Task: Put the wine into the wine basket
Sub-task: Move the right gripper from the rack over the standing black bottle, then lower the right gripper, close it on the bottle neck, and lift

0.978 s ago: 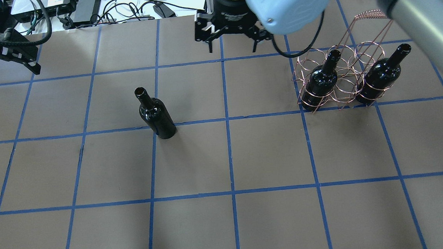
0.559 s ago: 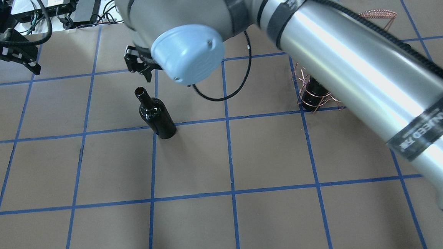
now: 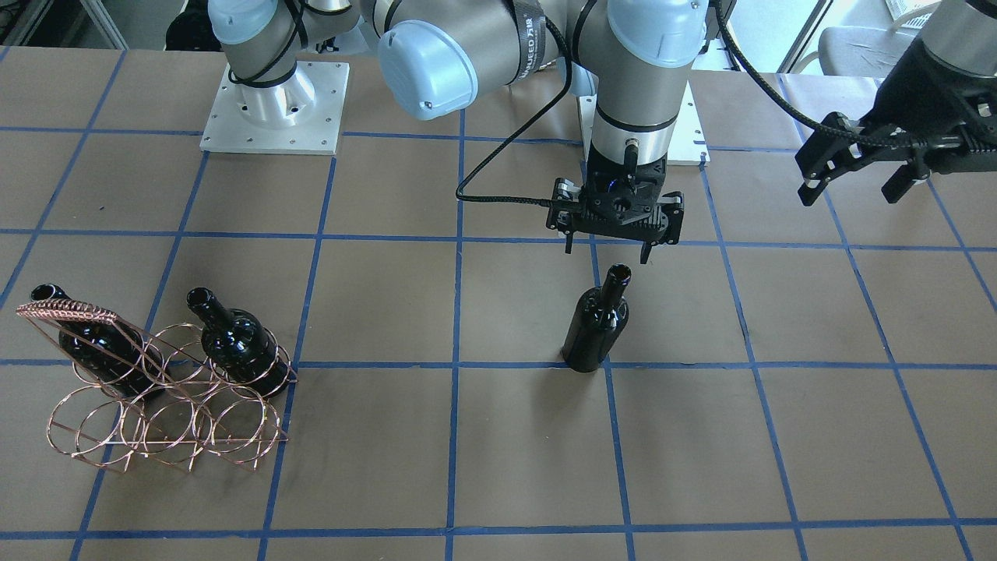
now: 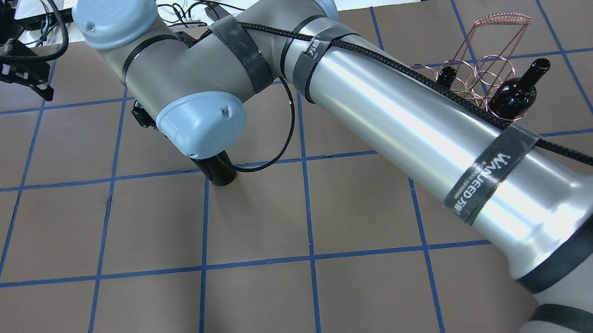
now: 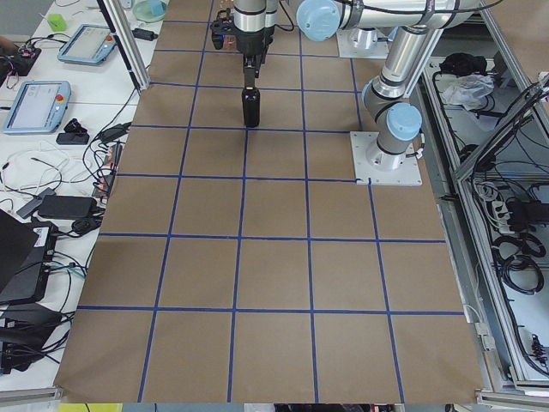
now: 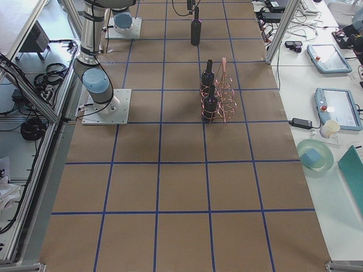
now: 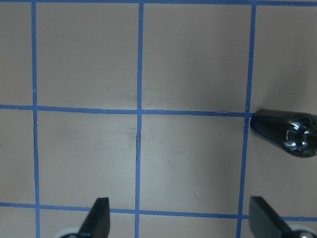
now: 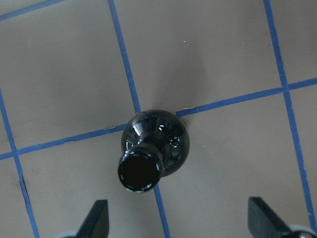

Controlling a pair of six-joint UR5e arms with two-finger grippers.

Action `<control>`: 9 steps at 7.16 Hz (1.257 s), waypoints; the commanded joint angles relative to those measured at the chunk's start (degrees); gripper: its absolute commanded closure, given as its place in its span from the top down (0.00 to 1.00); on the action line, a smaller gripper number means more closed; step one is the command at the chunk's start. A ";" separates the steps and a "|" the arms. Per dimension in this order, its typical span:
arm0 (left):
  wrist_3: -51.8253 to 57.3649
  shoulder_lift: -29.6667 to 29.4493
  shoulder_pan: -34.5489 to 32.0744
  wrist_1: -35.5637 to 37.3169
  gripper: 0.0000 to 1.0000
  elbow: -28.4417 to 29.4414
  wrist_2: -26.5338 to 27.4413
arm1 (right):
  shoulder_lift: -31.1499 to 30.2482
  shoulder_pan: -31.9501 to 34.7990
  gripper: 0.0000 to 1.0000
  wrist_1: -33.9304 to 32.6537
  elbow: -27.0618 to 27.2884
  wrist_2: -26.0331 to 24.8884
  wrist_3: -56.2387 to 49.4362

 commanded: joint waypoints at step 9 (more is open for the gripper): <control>0.94 0.00 0.21 0.09 1.00 0.00 -0.08 | 3.46 0.07 0.21 -4.52 -0.16 -1.99 -0.36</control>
